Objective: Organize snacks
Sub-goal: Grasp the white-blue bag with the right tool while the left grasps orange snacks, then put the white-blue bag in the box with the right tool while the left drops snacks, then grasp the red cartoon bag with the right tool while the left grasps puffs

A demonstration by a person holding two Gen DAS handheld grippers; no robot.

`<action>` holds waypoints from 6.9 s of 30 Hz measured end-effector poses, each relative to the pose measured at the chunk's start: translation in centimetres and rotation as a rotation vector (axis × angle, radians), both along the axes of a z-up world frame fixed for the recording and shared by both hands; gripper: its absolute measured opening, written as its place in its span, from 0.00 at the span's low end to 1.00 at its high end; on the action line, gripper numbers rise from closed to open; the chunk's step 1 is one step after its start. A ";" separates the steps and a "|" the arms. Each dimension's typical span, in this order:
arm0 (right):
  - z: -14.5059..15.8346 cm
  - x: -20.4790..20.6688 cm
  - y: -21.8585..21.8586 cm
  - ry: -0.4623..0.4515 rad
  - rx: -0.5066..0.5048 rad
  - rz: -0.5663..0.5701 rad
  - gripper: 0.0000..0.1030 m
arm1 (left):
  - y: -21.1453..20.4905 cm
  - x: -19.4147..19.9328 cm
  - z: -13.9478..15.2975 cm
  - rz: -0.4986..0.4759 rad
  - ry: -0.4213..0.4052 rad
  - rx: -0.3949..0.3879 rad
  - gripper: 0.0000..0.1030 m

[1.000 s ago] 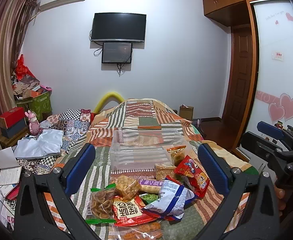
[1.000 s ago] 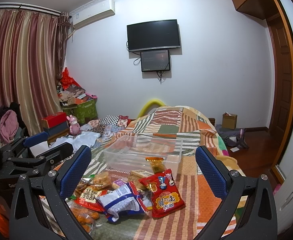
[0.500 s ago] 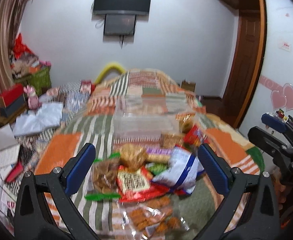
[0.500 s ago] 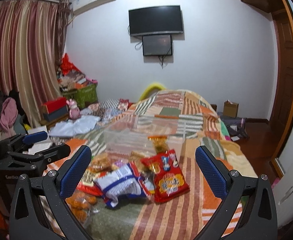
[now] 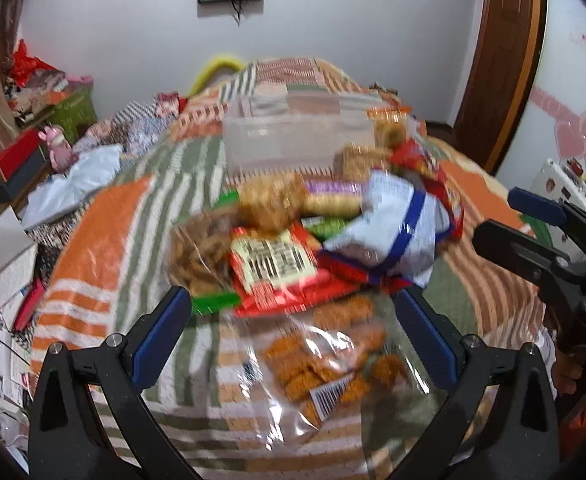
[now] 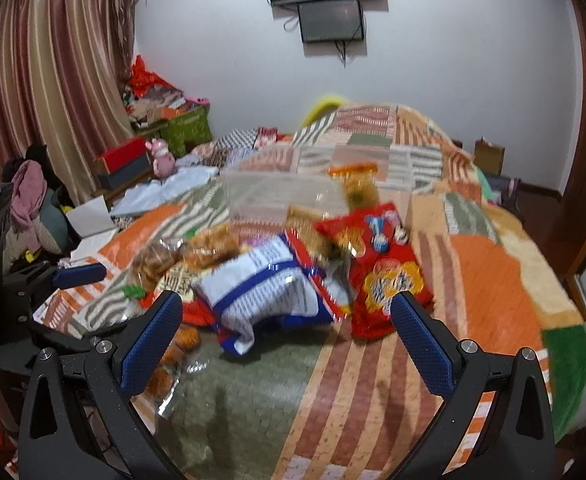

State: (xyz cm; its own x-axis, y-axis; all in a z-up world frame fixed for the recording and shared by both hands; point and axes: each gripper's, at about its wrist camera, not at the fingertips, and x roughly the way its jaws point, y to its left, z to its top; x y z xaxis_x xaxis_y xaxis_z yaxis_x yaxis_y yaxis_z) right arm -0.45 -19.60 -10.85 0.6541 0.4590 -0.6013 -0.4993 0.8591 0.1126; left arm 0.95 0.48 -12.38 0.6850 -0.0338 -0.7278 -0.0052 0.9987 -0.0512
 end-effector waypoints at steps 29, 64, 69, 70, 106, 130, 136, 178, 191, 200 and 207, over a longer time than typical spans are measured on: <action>-1.9 1.5 0.9 0.095 -0.025 0.013 1.00 | 1.4 -0.7 -2.4 -0.026 0.043 -0.165 0.78; -2.6 4.5 3.7 0.243 0.061 0.044 0.82 | 5.7 2.6 0.5 0.011 -0.080 -0.181 0.74; -2.8 5.4 5.7 0.242 0.018 0.043 0.84 | 6.8 2.3 1.7 0.037 -0.127 -0.162 0.74; -2.9 5.6 5.9 0.244 0.015 0.047 0.84 | 6.9 2.4 1.8 0.041 -0.130 -0.157 0.74; 5.7 7.6 2.0 -0.028 0.099 0.038 0.44 | 4.4 8.3 8.0 0.010 -0.219 -0.106 0.74; 4.2 20.5 2.6 0.053 -0.013 0.028 0.43 | 4.5 25.7 4.8 0.000 -0.065 -0.077 0.74; 1.9 22.8 3.2 0.164 -0.085 0.082 0.32 | 4.6 28.4 2.6 -0.024 0.033 -0.066 0.74; 3.9 11.4 -2.1 0.005 -0.050 0.049 0.80 | 4.9 16.0 4.2 -0.055 0.032 0.023 0.94; -2.2 9.6 -3.4 0.149 -0.063 0.026 0.82 | 5.6 13.5 -2.4 -0.070 0.147 -0.020 0.94; -5.1 10.5 -3.4 0.248 -0.057 0.035 0.82 | 6.3 15.3 -4.1 -0.066 0.184 -0.076 0.87; -5.7 10.4 -3.7 0.273 -0.011 0.023 0.73 | 6.1 15.5 -4.5 -0.078 0.177 -0.091 0.78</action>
